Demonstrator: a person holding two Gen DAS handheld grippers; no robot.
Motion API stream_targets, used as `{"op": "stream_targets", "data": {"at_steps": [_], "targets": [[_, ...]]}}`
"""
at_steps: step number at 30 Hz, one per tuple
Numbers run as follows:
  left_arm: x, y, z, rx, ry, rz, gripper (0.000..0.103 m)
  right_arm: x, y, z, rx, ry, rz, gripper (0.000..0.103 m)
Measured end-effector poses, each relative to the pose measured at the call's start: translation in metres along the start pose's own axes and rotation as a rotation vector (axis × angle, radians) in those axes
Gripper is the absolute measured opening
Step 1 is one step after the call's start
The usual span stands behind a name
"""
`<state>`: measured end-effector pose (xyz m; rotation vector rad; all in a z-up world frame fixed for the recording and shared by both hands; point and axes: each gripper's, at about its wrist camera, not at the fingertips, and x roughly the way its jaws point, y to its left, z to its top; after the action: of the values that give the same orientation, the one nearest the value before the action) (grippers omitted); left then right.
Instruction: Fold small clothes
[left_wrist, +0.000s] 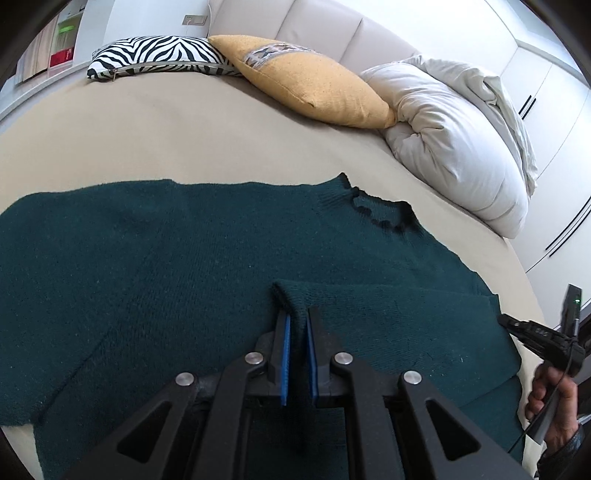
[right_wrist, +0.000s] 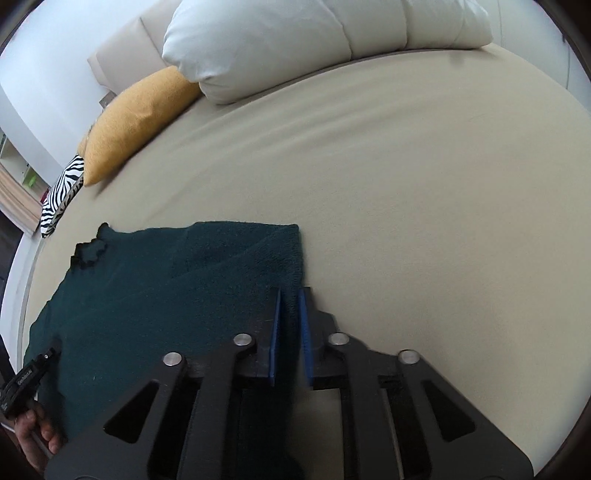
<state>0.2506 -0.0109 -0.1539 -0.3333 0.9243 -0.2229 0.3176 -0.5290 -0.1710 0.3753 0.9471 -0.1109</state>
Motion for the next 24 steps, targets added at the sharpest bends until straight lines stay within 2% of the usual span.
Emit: {"op": "stream_targets", "data": {"at_steps": [2,5,7,10,12,14,16,19,22,24], "targets": [[0.001,0.002,0.0,-0.005,-0.001,-0.004,0.013,-0.017,0.0,-0.002,0.026,-0.023,-0.034,0.021],[0.002,0.003,-0.002,-0.002,-0.005,-0.005,0.014,-0.048,0.015,-0.017,-0.002,-0.07,0.03,0.021],[0.003,0.003,-0.002,0.003,-0.007,-0.001,0.014,-0.055,0.028,-0.031,-0.061,-0.066,0.022,0.021],[0.006,0.003,-0.001,0.004,0.0,-0.004,0.015,-0.023,0.029,-0.047,-0.084,0.036,-0.038,0.021],[0.002,0.006,0.001,-0.01,0.015,-0.022,0.016,-0.016,0.026,-0.046,-0.096,0.006,-0.02,0.02],[-0.013,0.01,0.002,-0.033,0.006,-0.016,0.025,-0.023,0.029,-0.039,-0.065,0.023,-0.026,0.021],[-0.044,0.021,0.002,-0.069,-0.038,-0.041,0.041,-0.04,0.034,-0.037,-0.036,-0.008,-0.048,0.022],[-0.094,0.046,-0.005,-0.093,-0.097,-0.041,0.054,-0.09,0.053,-0.046,-0.058,-0.165,-0.037,0.022],[-0.152,0.101,-0.02,-0.191,-0.17,-0.007,0.058,-0.123,0.085,-0.063,-0.111,-0.257,-0.01,0.033],[-0.189,0.151,-0.034,-0.306,-0.22,0.033,0.061,-0.142,0.114,-0.082,-0.157,-0.321,0.002,0.076]]}}
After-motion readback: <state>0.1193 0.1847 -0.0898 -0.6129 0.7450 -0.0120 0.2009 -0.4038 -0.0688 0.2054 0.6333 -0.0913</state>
